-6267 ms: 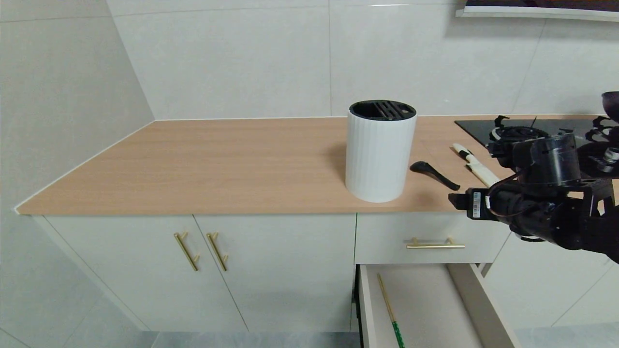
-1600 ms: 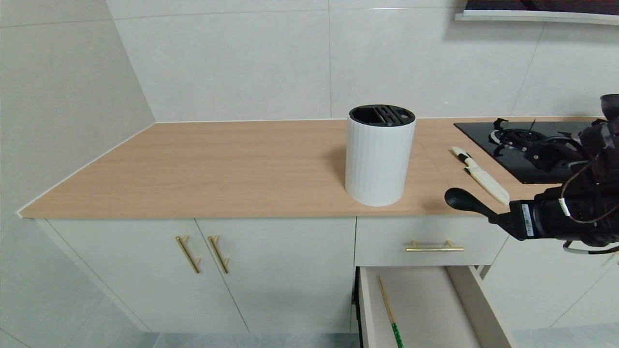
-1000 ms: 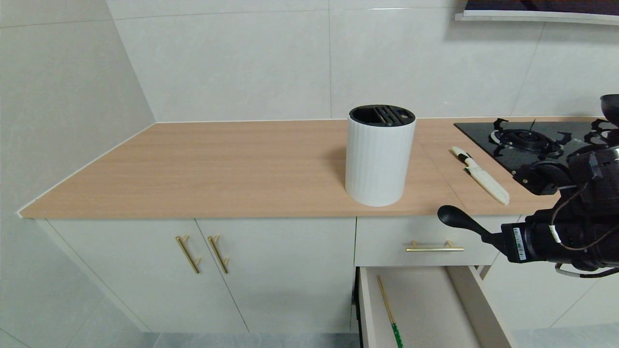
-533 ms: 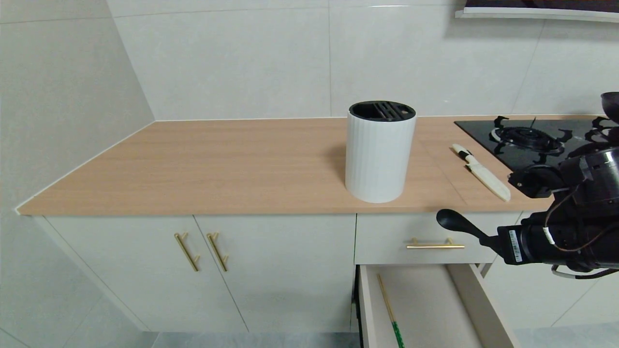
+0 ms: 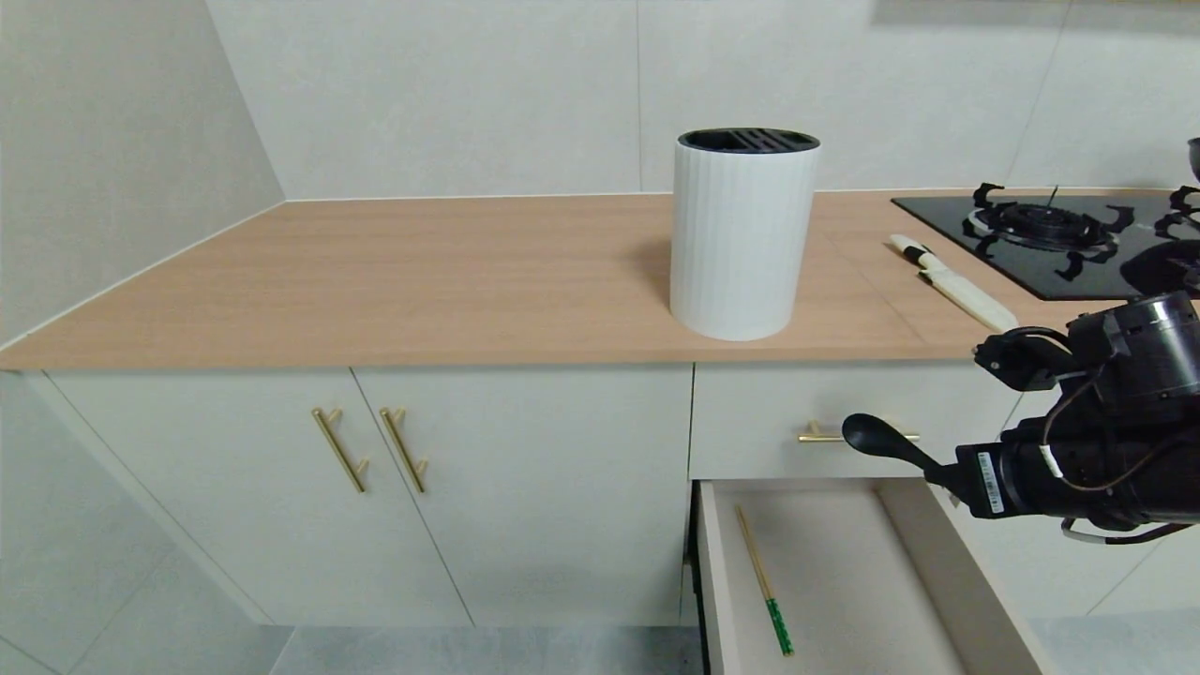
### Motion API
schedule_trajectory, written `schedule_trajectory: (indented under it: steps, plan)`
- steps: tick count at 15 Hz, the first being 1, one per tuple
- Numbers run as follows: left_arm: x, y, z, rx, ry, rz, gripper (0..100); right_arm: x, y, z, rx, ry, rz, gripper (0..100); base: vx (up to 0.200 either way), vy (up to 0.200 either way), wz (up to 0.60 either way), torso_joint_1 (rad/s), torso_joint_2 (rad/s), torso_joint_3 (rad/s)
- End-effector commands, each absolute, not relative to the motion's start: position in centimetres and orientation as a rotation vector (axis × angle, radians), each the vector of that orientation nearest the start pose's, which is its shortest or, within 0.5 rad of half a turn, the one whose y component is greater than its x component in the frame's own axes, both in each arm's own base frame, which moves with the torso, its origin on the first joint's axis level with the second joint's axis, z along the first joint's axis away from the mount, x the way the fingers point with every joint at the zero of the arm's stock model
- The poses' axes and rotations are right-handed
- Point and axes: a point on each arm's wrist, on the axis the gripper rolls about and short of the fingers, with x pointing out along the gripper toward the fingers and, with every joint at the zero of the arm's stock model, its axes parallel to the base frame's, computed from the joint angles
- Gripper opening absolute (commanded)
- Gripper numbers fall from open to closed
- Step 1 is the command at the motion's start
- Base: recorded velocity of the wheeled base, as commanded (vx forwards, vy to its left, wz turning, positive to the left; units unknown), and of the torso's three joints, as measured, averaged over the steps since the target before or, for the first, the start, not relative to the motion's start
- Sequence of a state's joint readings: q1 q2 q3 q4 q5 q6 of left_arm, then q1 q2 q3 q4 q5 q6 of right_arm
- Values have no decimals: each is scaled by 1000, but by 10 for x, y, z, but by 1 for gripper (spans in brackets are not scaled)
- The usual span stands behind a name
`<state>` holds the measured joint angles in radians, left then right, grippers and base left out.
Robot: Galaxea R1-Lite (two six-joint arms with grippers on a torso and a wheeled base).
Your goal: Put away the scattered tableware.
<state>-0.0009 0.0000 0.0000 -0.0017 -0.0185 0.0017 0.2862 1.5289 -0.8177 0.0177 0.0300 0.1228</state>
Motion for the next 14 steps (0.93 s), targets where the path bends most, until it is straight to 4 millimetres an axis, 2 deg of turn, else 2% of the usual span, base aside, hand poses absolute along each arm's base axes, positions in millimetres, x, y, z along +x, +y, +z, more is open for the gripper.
schedule_trajectory:
  steps: [1,11,14]
  plan:
    - [-23,0,76,2,-2,-20,100,237,71,172,21,755,257,0,0,0,0,-178,476,276]
    - [-23,0,76,2,-2,-18,100,242,72,164,17,784,254,0,0,0,0,-151,458,305]
    - [-23,0,76,2,-2,-20,100,243,72,163,16,788,253,0,0,0,0,-40,155,103]
